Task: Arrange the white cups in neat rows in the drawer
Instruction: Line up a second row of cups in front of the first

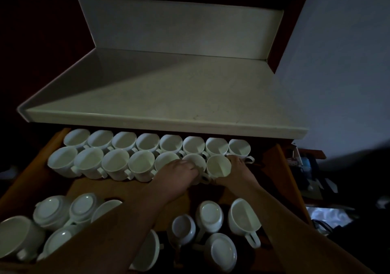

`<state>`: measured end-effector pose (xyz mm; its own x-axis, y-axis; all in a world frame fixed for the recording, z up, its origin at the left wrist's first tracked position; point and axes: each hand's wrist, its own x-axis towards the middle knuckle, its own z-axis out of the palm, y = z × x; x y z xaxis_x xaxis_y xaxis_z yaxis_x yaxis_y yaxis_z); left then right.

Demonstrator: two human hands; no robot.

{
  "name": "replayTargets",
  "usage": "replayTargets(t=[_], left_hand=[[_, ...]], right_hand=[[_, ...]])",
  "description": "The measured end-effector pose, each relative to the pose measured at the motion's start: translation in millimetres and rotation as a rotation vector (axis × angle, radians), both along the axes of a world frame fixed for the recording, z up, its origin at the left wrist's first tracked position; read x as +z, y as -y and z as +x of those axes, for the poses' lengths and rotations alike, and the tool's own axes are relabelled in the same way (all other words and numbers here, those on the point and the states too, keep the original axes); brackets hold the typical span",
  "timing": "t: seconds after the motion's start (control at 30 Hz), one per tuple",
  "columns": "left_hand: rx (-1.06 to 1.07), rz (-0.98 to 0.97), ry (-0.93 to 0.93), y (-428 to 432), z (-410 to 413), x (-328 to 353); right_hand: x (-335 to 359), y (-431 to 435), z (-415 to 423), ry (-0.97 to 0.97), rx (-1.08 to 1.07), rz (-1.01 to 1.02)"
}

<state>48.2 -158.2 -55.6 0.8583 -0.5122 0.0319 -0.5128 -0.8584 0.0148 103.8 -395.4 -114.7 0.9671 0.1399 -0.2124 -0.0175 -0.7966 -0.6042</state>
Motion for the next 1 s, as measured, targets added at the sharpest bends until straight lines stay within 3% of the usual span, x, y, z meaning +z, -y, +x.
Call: replayTargets(t=[0.2,0.4,0.83,1.0], left_hand=[[0.174,-0.251,-0.018,-30.1,-14.2,-11.5],[0.234,-0.185,-0.094,-57.0,-14.0,-17.1],[0.332,-0.057,-0.036,-39.1,1.5,-16.2],[0.272,-0.104,-0.038,-39.0,1.7,-14.5]], right_hand=[[18.5,-2.7,-8.4,0.018,0.012,0.082],[41.8,-6.8,-15.4,0.009,0.056,0.132],[44.7,-12.7,-22.4,0.064,0.028,0.12],[43.4,-13.0,-21.3,0.045,0.0,0.114]])
